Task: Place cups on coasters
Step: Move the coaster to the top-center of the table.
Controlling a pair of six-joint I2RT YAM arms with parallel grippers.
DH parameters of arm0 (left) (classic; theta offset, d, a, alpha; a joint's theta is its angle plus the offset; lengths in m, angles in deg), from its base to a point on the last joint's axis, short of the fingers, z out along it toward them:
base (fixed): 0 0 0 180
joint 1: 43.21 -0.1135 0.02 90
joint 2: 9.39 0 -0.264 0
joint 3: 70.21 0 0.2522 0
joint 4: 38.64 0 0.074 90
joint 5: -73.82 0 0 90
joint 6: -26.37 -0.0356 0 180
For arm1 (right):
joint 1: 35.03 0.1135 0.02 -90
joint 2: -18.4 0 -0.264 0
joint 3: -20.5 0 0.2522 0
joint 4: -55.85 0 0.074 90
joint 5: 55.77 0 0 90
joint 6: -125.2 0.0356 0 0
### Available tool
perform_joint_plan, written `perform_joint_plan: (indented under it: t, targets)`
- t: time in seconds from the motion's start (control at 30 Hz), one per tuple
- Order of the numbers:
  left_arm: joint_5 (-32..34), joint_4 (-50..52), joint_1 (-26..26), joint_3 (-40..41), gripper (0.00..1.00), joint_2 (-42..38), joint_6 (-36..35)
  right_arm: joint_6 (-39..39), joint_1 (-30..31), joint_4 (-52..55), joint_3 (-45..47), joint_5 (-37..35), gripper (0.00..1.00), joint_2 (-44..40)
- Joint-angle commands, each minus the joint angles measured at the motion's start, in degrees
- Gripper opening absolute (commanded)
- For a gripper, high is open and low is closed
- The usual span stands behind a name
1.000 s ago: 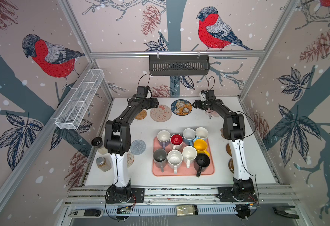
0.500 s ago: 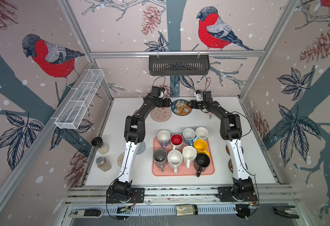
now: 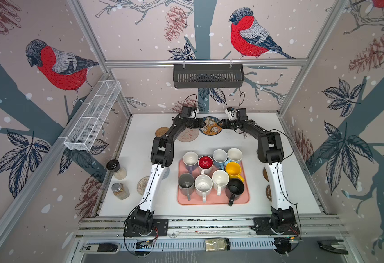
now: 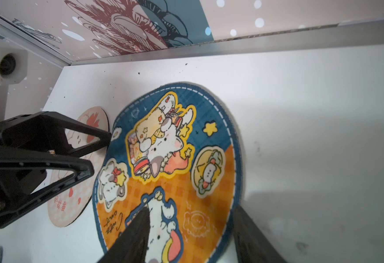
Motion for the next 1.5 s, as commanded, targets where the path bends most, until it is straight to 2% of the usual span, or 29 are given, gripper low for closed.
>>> perform_joint_plan:
  t: [0.0,0.27,0.33,0.4,0.47,0.57,0.67,0.73,1.0,1.2,1.27,1.33,1.4,1.47]
  targets:
    - [-0.67,-0.98,0.43,1.64,0.69,1.12,0.83,0.85,0.85,9.67,1.5,1.29,0.59,0.2]
    - [0.18,-2.1,0.68,5.65,0.64,-0.19,0.1,2.92,0.33,8.43,1.32,3.42,0.48,1.1]
    - [0.2,-1.92,0.47,5.89,0.58,-0.44,-0.01,4.36,-0.37,7.53,1.64,3.88,0.42,1.08]
    - [0.33,-1.85,0.33,6.06,0.48,-0.82,0.07,4.9,-0.75,7.35,1.75,3.63,0.37,0.99]
    - [0.47,-1.76,0.33,6.36,0.34,-1.26,-0.01,4.72,-0.85,7.55,2.0,2.56,0.36,0.57]
    - [0.35,-1.81,0.37,6.75,0.2,-2.0,0.46,5.09,-1.22,6.93,3.42,1.7,0.35,-0.78]
    - [0.17,-1.9,0.81,6.76,0.1,-2.66,1.27,5.96,-1.8,4.9,6.31,0.81,0.35,-3.31]
    - [0.49,-1.81,1.28,6.86,0.08,-3.04,1.95,6.04,-2.0,4.46,7.48,0.38,0.35,-4.58]
    - [1.83,-1.53,3.91,7.57,0.1,-4.45,4.73,5.51,-2.2,4.36,10.3,-0.68,0.36,-7.35]
    - [4.36,-0.07,4.58,9.17,0.16,-5.09,5.05,5.58,-2.2,4.13,11.15,-1.04,0.36,-8.06]
    - [4.76,0.33,4.79,9.91,0.25,-5.31,4.98,5.65,-2.2,4.26,11.24,-1.12,0.41,-8.22]
    - [4.86,-0.07,4.96,11.04,0.39,-5.66,4.79,5.6,-2.12,4.38,11.24,-1.2,0.47,-8.24]
    - [4.67,-0.52,5.11,11.81,0.52,-5.91,4.56,5.6,-2.11,4.46,11.17,-1.42,0.49,-8.14]
    - [4.64,-0.41,5.12,11.65,0.59,-6.18,4.4,5.5,-2.1,4.72,11.23,-1.43,0.49,-8.09]
